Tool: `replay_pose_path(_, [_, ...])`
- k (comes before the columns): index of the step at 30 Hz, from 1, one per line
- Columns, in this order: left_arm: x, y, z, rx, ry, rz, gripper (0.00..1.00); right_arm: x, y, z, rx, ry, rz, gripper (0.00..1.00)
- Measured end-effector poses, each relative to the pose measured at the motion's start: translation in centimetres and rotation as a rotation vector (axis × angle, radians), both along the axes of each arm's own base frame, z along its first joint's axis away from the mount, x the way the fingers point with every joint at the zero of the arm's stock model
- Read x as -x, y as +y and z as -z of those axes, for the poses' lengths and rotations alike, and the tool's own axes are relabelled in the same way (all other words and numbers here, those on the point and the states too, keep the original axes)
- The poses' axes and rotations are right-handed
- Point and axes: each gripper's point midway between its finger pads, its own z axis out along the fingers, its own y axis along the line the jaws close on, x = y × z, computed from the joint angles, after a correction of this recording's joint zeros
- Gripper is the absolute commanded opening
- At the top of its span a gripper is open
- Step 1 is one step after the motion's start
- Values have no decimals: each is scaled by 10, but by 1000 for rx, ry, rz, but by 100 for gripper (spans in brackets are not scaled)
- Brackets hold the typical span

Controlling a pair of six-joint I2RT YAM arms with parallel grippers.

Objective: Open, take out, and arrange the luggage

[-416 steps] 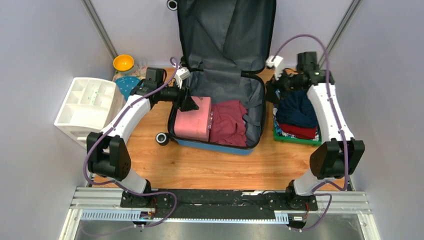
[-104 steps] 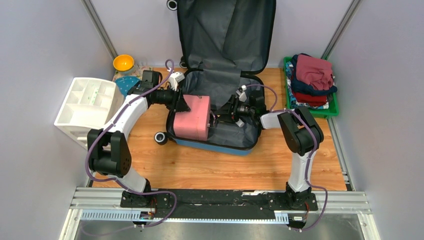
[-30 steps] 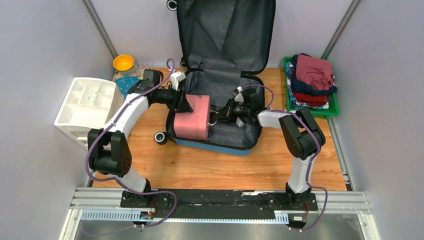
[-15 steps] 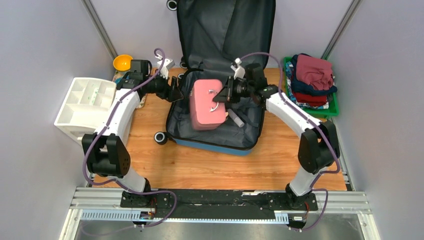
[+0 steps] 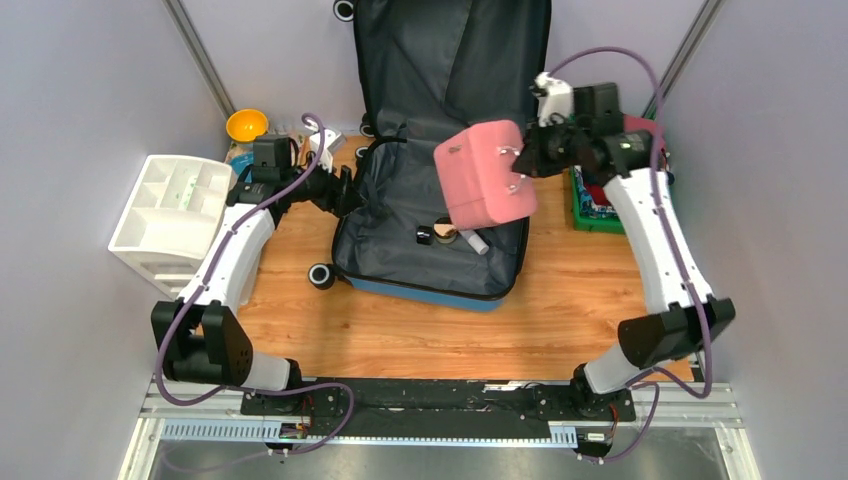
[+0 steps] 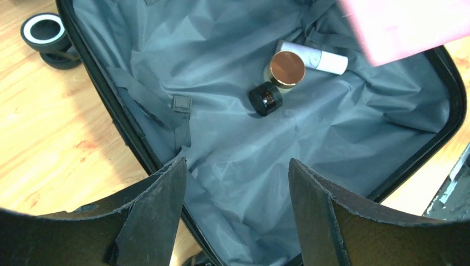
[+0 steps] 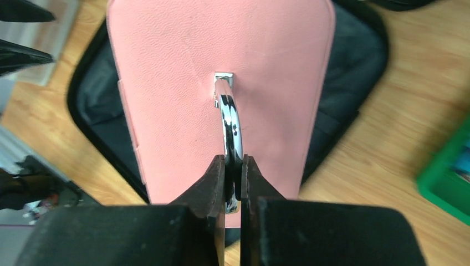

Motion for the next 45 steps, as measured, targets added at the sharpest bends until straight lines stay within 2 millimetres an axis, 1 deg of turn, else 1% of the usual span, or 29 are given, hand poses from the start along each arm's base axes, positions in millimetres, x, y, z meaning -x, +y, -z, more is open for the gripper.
replay_pose_path(1, [0,-1,-1,4,-5,2,75,4,-15,-6,21,-18,16,0])
replay_pose_path(5, [0,-5,-5,28,-18,16,74,19,-94,-35,114,-96,135,0])
replay_pose_path(7, [0,-7,-6,44,-22,26,74,29,-134,-48,169,-134,212,0])
replay_pose_path(9, [1,-9,-6,57,-15,31,73,42,-167,-55,233,-162,282,0])
replay_pose_path(10, [1,-10,-7,65,-14,34,73,48,-177,-57,259,-168,303,0])
replay_pose_path(12, [2,-12,-8,80,-10,40,73,65,-205,-53,336,-165,367,0])
replay_pose_path(14, [2,-14,-10,92,-8,44,73,82,-228,-45,401,-138,424,0])
replay_pose_path(17, [1,-16,-12,111,-7,50,72,109,-268,-22,477,-33,529,0])
replay_pose_path(20, [2,-19,-12,132,1,58,72,130,-302,6,518,107,607,0])
replay_pose_path(22, [3,-20,-11,141,7,62,72,136,-315,24,524,183,622,0])
replay_pose_path(24, [5,-21,-7,148,20,63,72,139,-322,41,521,240,614,0])
replay_pose_path(28, [11,-21,4,149,48,64,72,140,-327,76,501,320,578,0])
replay_pose_path(30, [14,-20,6,146,52,61,72,138,-328,93,492,356,562,0])
replay_pose_path(33, [18,-19,2,139,44,57,72,127,-335,112,482,394,550,0])
replay_pose_path(37, [22,-18,-7,132,13,57,72,107,-349,133,474,421,551,1])
replay_pose_path(38, [22,-17,-8,130,7,57,72,102,-353,136,473,420,558,9])
replay_pose_path(40, [24,-17,-10,127,1,57,72,94,-359,139,471,423,565,17])
replay_pose_path(41, [24,-16,-10,124,1,57,72,92,-360,139,469,426,568,30])
replay_pose_path(43, [25,-15,-7,116,7,51,73,87,-363,139,462,428,578,42])
replay_pose_path(44, [25,-14,-6,113,10,46,73,84,-365,138,461,425,584,51])
replay_pose_path(45, [25,-14,-5,109,15,41,73,81,-367,136,461,420,586,54])
